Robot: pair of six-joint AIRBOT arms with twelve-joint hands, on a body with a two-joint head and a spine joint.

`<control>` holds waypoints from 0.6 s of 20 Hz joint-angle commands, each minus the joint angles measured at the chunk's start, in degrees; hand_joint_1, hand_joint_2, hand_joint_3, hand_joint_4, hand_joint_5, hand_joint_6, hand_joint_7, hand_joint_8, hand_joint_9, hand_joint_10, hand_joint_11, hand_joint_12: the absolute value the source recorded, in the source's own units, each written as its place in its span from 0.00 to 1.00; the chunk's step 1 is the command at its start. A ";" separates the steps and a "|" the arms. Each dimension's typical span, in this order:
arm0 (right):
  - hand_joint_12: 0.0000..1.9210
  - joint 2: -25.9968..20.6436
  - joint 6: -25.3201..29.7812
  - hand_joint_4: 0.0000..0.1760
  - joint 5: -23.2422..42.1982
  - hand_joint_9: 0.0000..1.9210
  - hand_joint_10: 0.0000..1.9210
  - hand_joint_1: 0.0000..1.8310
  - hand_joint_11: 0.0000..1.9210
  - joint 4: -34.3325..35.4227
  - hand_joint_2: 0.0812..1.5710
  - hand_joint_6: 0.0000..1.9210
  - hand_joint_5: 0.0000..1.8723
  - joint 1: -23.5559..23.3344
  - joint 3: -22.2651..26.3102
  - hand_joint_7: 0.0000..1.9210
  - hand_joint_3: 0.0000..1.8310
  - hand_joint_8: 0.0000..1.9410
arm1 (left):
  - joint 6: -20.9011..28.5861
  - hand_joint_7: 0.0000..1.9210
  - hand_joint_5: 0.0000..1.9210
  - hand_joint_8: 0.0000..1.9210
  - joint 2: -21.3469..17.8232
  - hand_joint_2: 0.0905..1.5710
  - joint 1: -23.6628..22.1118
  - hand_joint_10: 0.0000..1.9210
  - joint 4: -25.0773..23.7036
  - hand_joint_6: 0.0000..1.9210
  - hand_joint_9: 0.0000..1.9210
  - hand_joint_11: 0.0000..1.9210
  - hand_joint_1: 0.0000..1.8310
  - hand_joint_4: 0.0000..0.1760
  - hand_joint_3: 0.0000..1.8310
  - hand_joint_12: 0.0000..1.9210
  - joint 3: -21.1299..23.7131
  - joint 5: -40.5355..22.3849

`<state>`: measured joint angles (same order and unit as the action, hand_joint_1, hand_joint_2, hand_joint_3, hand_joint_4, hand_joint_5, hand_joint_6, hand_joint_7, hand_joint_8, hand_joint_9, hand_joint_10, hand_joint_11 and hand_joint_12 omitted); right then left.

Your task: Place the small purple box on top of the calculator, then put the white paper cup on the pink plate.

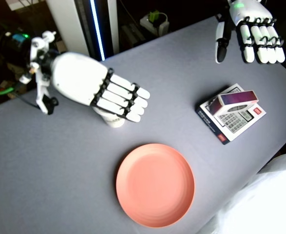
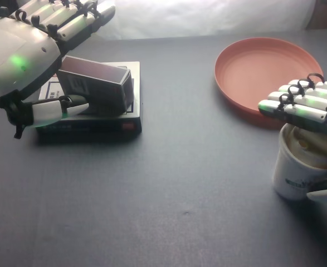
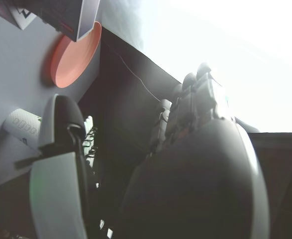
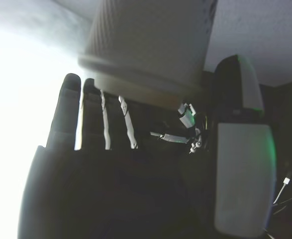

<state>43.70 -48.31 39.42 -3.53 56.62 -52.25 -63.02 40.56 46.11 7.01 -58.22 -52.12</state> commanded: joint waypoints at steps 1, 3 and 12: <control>0.46 0.08 0.09 0.00 5.63 0.00 0.00 0.48 0.00 0.71 0.53 0.00 0.00 -0.79 -0.20 0.00 0.04 0.00 | -0.27 0.00 0.00 0.00 0.19 0.66 -0.99 0.00 -0.19 0.00 0.00 0.00 0.54 0.05 0.00 0.00 -0.20 -7.11; 0.43 0.12 0.09 0.00 4.91 0.00 0.00 0.49 0.00 0.71 0.55 0.00 0.00 -0.74 -0.27 0.00 0.01 0.00 | -0.26 0.00 0.00 0.00 0.25 0.66 -0.99 0.00 -0.18 0.00 0.00 0.00 0.55 0.08 0.00 0.00 -0.22 -7.07; 1.00 1.10 0.09 0.00 4.07 0.11 0.78 0.67 0.10 0.71 0.67 0.16 0.20 -0.68 -0.97 0.11 0.00 0.52 | -0.26 0.00 0.01 0.00 0.43 0.67 -1.02 0.00 0.07 0.00 0.00 0.00 0.56 0.05 0.00 0.19 -0.31 -7.18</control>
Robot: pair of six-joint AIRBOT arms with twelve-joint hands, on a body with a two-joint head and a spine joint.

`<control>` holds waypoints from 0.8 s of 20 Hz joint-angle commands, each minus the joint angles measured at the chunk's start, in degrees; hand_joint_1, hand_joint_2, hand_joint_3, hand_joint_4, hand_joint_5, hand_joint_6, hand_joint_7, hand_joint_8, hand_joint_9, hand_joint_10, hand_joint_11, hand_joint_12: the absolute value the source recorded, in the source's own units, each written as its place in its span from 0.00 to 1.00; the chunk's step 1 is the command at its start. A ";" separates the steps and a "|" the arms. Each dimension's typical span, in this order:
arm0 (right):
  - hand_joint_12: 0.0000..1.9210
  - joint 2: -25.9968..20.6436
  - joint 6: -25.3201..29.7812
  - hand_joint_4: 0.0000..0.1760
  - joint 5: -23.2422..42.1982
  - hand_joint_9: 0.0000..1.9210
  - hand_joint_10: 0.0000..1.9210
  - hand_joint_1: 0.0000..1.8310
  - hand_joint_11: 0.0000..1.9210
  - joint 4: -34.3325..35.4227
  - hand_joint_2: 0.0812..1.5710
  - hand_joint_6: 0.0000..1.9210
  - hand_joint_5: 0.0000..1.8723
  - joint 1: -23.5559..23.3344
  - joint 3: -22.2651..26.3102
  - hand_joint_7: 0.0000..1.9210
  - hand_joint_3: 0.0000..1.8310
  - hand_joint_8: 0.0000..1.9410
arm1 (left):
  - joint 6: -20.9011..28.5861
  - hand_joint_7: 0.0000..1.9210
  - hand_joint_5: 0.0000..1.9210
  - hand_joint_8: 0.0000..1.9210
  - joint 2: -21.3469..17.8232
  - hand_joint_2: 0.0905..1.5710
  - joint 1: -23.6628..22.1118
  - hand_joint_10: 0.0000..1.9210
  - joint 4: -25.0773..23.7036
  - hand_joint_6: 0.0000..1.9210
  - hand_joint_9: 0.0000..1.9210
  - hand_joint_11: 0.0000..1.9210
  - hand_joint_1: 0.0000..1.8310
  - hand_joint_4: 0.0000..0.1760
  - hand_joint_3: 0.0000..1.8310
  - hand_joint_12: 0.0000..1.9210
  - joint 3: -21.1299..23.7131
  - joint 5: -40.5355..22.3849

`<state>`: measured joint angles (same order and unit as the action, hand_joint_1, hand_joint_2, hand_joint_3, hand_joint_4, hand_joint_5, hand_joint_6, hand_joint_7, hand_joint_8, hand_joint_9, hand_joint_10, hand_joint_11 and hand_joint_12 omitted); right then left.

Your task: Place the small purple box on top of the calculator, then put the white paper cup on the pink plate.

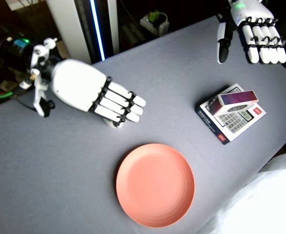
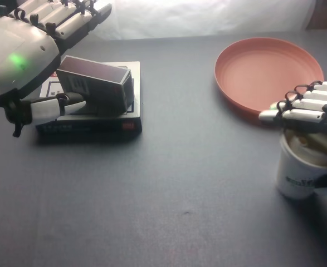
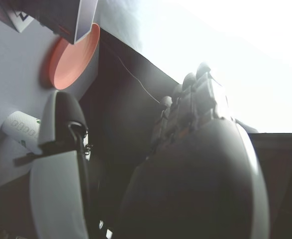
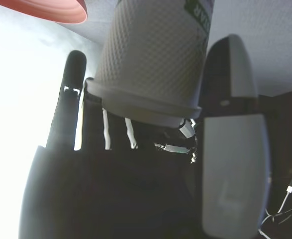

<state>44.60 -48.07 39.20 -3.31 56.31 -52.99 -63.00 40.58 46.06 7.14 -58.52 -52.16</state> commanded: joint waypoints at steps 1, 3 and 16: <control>1.00 0.24 -0.15 0.00 4.29 0.12 0.81 0.67 0.10 0.49 0.69 0.35 0.18 -0.38 -0.25 0.13 0.00 0.62 | -0.28 0.00 0.01 0.00 0.43 0.68 -0.98 0.00 -0.03 0.00 0.00 0.00 0.56 0.08 0.00 0.18 -0.01 -7.14; 1.00 0.29 -0.15 0.00 4.29 0.10 0.83 0.68 0.10 0.49 0.69 0.48 0.16 -0.41 -0.27 0.13 0.00 0.65 | -0.28 0.00 0.01 0.00 0.49 0.67 -0.98 0.00 0.04 0.00 0.00 0.00 0.56 0.08 0.00 0.14 -0.05 -7.15; 1.00 -2.42 0.27 0.00 12.46 0.18 0.89 0.67 0.12 0.64 0.70 0.72 0.12 -2.00 0.80 0.17 0.00 0.76 | -0.27 0.00 0.00 0.00 0.61 0.70 -0.94 0.00 0.44 0.00 0.00 0.00 0.60 0.09 0.00 0.14 -0.33 -7.05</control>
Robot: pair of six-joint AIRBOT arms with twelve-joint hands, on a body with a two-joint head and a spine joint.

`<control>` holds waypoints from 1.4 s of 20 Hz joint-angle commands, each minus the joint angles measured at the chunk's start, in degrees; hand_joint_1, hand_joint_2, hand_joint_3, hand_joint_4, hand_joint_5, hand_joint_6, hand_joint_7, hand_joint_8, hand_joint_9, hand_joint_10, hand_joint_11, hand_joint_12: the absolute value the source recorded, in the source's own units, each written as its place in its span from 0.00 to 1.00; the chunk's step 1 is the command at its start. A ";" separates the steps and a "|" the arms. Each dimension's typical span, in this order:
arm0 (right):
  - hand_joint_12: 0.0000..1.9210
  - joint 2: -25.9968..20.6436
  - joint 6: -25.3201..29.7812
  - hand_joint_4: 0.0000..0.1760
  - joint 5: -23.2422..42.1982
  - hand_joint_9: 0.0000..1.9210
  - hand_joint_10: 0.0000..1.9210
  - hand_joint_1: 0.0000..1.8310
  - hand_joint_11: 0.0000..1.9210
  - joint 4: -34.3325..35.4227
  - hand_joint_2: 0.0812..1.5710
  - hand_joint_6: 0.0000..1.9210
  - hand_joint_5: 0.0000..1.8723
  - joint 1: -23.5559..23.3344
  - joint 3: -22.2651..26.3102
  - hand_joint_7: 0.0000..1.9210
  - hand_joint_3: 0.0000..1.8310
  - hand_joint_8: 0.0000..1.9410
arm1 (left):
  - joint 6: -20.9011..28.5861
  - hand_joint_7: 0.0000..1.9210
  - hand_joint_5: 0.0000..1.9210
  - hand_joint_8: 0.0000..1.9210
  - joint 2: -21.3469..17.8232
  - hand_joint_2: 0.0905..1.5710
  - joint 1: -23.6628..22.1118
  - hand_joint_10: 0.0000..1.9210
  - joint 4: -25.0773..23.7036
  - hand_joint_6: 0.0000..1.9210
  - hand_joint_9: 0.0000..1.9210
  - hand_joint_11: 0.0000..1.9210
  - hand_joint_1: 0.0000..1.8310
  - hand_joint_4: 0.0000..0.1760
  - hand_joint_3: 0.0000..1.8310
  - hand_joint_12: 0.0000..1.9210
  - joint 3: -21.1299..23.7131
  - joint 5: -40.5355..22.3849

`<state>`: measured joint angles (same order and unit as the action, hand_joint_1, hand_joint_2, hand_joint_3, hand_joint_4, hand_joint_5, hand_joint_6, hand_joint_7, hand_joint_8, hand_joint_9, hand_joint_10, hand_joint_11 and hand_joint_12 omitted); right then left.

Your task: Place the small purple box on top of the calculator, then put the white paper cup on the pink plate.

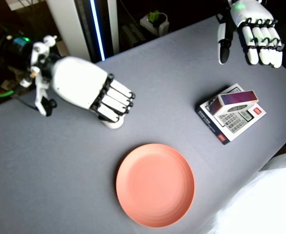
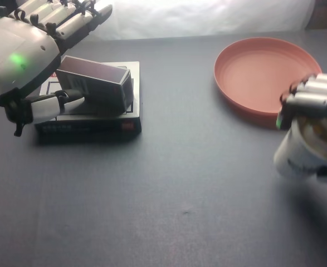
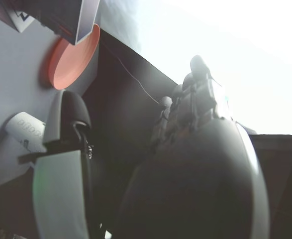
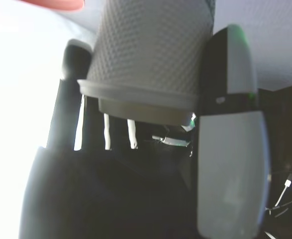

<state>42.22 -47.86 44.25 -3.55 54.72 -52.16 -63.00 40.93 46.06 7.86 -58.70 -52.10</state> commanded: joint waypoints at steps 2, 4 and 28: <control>1.00 -0.32 -0.11 0.00 8.23 0.14 0.93 0.68 0.14 1.21 0.69 0.73 0.12 -1.97 -0.56 0.14 0.00 0.79 | -0.23 0.00 0.00 0.00 0.49 0.71 -0.94 0.00 -0.27 0.00 0.00 0.00 0.60 0.13 0.00 0.12 -0.33 -6.72; 1.00 -0.30 -1.83 0.00 8.38 0.13 0.86 0.69 0.08 2.29 0.69 0.68 0.13 -4.53 -1.30 0.16 0.00 0.71 | -0.20 0.00 0.00 0.00 0.68 0.72 -0.95 0.00 -0.28 0.00 0.00 0.00 0.59 0.15 0.00 0.24 -0.44 -6.33; 0.97 21.89 -23.67 0.00 -20.33 0.13 0.59 0.64 0.03 23.40 0.76 0.48 0.14 -27.54 -27.71 0.17 0.00 0.41 | 1.86 0.00 0.02 0.00 2.46 0.71 -0.54 0.00 -1.27 0.00 0.00 0.01 0.63 0.00 0.00 0.01 -1.61 -6.52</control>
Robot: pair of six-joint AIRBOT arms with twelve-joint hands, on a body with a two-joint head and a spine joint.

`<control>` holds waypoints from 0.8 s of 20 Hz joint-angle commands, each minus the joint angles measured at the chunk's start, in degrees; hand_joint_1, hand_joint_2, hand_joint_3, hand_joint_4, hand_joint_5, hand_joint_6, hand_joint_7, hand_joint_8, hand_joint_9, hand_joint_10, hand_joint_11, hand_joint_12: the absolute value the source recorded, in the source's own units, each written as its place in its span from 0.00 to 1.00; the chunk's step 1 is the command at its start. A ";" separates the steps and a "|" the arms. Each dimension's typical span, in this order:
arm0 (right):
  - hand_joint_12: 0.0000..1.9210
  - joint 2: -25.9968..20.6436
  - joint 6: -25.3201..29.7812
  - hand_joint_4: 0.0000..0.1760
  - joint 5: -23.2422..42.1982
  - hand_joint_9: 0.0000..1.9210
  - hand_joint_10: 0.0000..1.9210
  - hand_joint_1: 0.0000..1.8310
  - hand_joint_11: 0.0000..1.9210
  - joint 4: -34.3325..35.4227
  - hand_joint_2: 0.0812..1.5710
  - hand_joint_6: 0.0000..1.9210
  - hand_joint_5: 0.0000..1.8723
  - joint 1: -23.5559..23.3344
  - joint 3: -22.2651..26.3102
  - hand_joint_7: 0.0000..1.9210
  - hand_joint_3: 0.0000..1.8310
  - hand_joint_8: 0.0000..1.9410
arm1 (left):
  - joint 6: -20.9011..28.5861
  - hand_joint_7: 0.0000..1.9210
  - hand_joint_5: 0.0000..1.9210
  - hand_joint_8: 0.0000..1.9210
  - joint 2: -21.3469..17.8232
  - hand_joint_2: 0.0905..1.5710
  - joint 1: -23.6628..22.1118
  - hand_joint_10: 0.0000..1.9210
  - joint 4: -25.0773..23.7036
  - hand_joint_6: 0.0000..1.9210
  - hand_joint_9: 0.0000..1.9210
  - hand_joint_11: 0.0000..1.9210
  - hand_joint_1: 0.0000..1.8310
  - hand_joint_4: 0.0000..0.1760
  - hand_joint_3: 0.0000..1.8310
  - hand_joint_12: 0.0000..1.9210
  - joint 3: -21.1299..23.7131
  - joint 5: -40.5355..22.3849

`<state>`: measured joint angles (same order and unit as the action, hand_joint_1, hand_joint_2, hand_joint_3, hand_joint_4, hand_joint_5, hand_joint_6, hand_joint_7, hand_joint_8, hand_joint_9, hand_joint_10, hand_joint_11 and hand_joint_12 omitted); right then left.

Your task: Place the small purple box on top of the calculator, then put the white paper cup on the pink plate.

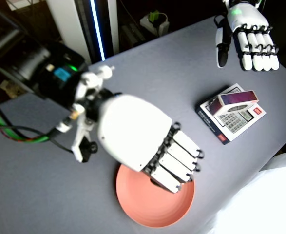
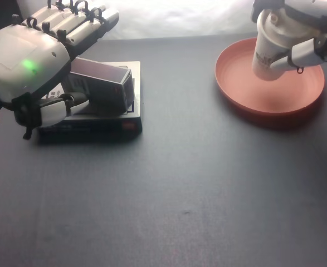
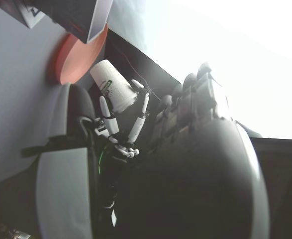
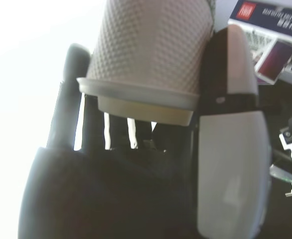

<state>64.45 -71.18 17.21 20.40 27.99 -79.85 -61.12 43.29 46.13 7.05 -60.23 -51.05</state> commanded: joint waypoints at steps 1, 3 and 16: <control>0.97 0.40 -0.35 0.00 6.22 0.11 0.56 0.64 0.01 0.67 0.77 0.45 0.14 -0.72 -0.90 0.17 0.00 0.36 | 0.17 0.00 0.02 0.00 0.25 0.72 -0.58 0.00 -0.45 0.00 0.00 0.02 0.61 0.00 0.01 0.01 -0.27 -7.50; 0.95 1.66 -0.35 0.00 5.25 0.10 0.53 0.64 0.01 1.54 0.77 0.41 0.15 -0.22 -2.26 0.18 0.00 0.31 | 0.97 0.00 0.02 0.00 0.44 0.72 -0.46 0.00 -0.45 0.00 0.00 0.02 0.61 0.00 0.00 0.02 -0.63 -7.38; 0.71 3.53 -0.35 0.00 3.87 0.00 0.24 0.45 0.00 6.74 0.69 0.00 0.01 4.94 -4.63 0.01 0.00 0.00 | 1.55 0.00 0.02 0.00 0.71 0.72 -0.34 0.00 -0.47 0.00 0.00 0.00 0.63 0.00 0.00 0.11 -0.73 -7.88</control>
<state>67.77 -71.46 16.80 27.42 33.01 -84.38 -59.51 43.79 46.37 6.74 -60.88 -51.27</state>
